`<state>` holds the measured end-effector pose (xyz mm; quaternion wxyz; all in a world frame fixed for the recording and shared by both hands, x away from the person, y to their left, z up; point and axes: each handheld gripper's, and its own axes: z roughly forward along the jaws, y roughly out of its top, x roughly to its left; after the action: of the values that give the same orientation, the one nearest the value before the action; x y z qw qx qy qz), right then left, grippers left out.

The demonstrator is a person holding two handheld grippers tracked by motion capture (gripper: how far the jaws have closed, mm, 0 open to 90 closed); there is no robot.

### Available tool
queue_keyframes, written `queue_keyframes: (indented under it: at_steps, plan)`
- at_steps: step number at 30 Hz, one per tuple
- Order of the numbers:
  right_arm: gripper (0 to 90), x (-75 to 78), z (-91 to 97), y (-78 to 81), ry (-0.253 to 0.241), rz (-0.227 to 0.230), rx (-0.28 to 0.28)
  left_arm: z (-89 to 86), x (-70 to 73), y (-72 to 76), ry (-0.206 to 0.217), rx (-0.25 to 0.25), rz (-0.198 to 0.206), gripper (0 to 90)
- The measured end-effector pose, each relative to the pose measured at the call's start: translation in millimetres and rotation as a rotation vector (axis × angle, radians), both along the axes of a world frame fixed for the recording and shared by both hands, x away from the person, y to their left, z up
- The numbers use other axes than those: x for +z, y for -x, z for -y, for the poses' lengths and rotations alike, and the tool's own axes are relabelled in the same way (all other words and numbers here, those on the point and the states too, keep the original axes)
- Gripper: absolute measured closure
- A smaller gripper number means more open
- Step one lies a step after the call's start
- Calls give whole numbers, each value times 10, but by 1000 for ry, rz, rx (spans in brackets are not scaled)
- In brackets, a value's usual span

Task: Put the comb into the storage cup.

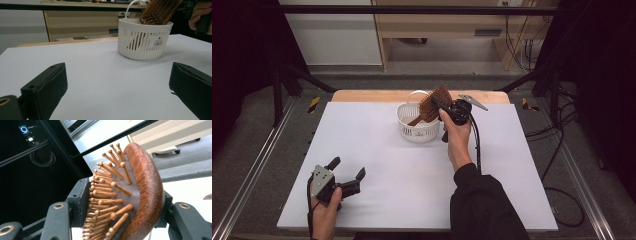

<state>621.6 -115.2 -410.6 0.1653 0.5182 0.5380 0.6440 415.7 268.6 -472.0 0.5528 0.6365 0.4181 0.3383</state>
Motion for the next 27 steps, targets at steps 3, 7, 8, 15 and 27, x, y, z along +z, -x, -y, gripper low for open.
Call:
queue_keyframes:
  at_steps: [3,7,8,15,27]
  plan:
    - [425,-4,8,-5,2,0,0,4,1,2,-2,-1,1,17]
    - [421,-7,12,-7,5,-2,0,-1,0,1,0,0,0,17]
    - [420,-8,13,-8,3,-3,0,-3,1,1,0,1,0,17]
    - [403,-10,41,-8,13,-10,-7,0,0,0,0,0,0,17]
    - [399,-19,79,-20,20,-9,-18,1,0,1,-1,0,0,17]
